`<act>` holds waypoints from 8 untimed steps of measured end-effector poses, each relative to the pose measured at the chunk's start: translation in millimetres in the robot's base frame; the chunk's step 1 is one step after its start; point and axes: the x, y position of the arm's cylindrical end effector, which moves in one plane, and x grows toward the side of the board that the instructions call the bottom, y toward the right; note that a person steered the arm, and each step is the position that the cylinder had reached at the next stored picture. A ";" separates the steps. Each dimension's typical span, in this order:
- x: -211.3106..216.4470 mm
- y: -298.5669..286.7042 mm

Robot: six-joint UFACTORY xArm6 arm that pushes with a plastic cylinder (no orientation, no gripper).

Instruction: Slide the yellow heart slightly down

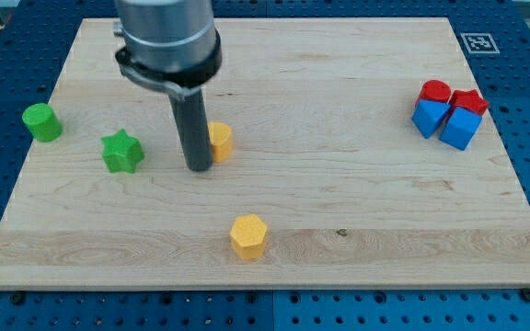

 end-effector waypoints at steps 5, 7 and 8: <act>-41.2 -19.5; -90.4 -16.7; -86.4 -16.4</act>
